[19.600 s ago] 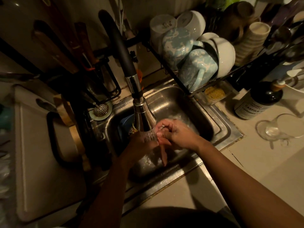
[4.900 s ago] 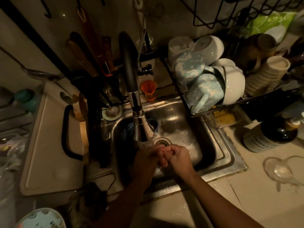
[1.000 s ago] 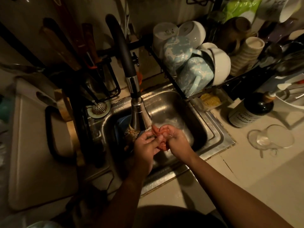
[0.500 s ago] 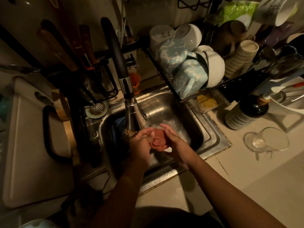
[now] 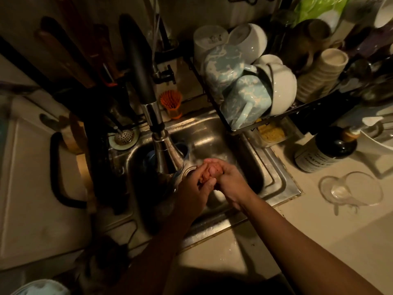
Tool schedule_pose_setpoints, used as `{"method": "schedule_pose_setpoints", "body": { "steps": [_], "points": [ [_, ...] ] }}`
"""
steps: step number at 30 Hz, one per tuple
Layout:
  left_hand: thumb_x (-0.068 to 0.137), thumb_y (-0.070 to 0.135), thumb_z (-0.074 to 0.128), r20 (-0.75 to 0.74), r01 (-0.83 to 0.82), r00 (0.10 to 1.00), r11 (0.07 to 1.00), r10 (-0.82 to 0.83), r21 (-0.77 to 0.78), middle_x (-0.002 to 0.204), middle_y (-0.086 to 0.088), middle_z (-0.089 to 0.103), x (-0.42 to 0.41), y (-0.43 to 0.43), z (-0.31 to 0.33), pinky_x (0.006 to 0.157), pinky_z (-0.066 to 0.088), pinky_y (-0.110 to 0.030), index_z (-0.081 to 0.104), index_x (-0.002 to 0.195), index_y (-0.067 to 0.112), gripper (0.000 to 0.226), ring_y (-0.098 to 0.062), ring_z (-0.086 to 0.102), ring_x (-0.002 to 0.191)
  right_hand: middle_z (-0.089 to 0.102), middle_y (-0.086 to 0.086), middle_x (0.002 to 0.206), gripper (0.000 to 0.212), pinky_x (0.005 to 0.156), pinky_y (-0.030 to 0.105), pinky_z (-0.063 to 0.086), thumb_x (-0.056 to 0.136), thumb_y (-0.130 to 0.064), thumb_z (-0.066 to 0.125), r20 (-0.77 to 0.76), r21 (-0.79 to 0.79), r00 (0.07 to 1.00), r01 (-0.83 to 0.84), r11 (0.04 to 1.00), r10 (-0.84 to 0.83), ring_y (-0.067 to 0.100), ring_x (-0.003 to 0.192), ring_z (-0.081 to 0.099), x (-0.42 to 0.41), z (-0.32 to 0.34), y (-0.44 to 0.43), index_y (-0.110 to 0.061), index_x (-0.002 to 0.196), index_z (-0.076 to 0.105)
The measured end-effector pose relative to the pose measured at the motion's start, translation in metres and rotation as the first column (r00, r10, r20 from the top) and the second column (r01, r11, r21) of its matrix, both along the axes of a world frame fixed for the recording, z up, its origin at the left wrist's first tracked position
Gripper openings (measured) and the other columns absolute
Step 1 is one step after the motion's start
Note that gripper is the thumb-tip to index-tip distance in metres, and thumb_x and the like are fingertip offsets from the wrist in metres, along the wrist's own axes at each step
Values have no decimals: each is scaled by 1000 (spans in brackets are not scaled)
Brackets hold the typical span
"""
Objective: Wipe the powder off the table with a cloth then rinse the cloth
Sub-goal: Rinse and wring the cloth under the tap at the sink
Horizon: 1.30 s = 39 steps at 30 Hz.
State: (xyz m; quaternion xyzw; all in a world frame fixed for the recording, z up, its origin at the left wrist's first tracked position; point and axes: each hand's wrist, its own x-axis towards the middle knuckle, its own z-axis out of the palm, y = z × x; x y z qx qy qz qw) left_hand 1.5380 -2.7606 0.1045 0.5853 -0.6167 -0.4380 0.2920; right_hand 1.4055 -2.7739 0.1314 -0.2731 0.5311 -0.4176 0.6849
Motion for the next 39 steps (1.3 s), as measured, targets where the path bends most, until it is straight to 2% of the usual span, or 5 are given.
{"method": "schedule_pose_setpoints", "body": {
  "steps": [9,16,25,33,39],
  "points": [
    [79,34,46,160,-318,926,934,343,-162,74,-9,71,-14,-5,10,73,46,-27,71,73,7,37,-16,59,70,75,7,69,39,42,24,51,85,25,41,-101,-89,994,-40,995,31,16,50,65,7,-1,-11,0,87,71],
    [83,-14,60,-339,-620,600,690,724,374,59,-1,64,-19,-17,26,54,48,-24,64,67,13,33,-7,59,50,73,2,101,30,63,23,56,101,-34,54,111,81,986,-135,988,126,13,83,72,2,-5,-3,-23,128,55],
    [93,25,62,301,31,952,964,52,-264,114,-2,68,9,-13,29,85,39,-8,56,133,9,43,-3,56,99,70,4,100,16,61,23,55,105,-27,47,94,162,989,-130,978,115,8,75,67,-21,5,-6,-24,110,62],
    [85,68,51,137,203,972,976,-192,-73,109,10,70,20,-9,40,88,54,-43,49,132,43,54,-7,66,101,54,9,70,56,43,18,27,100,-56,47,179,2,967,-183,983,180,16,51,48,-3,11,1,-6,116,63],
    [77,41,68,41,125,992,991,-123,-43,119,22,67,23,-4,42,98,53,-43,55,129,46,54,-5,65,112,58,10,62,30,39,18,36,107,-10,39,-152,-118,986,-85,989,67,8,42,51,0,17,6,13,101,57]
  ]
}}
